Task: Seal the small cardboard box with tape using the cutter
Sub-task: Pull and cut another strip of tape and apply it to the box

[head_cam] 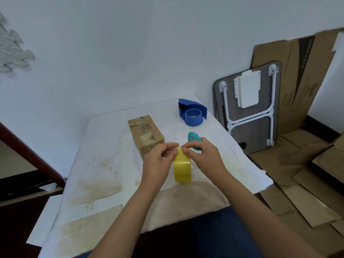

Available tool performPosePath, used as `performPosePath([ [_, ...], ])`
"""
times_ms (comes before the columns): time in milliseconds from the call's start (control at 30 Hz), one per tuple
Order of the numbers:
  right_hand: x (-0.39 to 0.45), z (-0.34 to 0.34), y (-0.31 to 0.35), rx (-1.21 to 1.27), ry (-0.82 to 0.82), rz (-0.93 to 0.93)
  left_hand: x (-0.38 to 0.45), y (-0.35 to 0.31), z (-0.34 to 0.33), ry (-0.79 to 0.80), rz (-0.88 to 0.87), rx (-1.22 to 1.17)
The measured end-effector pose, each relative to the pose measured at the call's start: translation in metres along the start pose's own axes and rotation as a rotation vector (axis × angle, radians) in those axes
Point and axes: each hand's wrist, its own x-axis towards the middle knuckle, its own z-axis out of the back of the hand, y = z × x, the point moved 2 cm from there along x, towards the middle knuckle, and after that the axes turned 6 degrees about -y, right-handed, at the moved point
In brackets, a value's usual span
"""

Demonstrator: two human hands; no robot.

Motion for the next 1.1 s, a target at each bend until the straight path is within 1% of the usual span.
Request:
performPosePath([
  [100,-0.002,0.0,0.001,-0.009,0.019,-0.005,0.0,-0.001,0.001,-0.001,-0.023,0.037],
  [233,-0.003,0.0,-0.001,0.028,0.028,-0.005,0.001,-0.003,0.002,0.005,-0.091,0.13],
  [333,-0.003,-0.001,-0.002,0.06,0.026,-0.007,0.003,-0.004,0.003,0.019,-0.128,0.157],
  [400,-0.003,-0.001,-0.005,0.104,0.021,-0.031,0.002,-0.004,0.004,0.024,-0.105,0.12],
  [500,-0.003,-0.001,-0.008,0.185,0.019,-0.086,0.0,-0.001,0.005,0.035,-0.004,0.013],
  [567,-0.003,-0.001,-0.008,0.212,0.023,-0.098,-0.001,0.0,0.006,0.038,0.018,0.005],
  [633,-0.003,-0.002,-0.008,0.21,0.021,-0.093,0.0,-0.002,0.007,0.049,-0.009,0.045],
  [800,-0.004,-0.004,-0.01,0.217,0.011,-0.082,0.004,-0.005,0.008,0.075,-0.148,0.204],
  [933,-0.005,-0.004,-0.009,0.195,0.003,-0.051,0.004,-0.004,0.007,0.033,-0.234,0.267],
  [1100,-0.007,-0.003,-0.008,0.18,-0.022,-0.018,-0.001,-0.003,0.004,-0.032,-0.281,0.292],
])
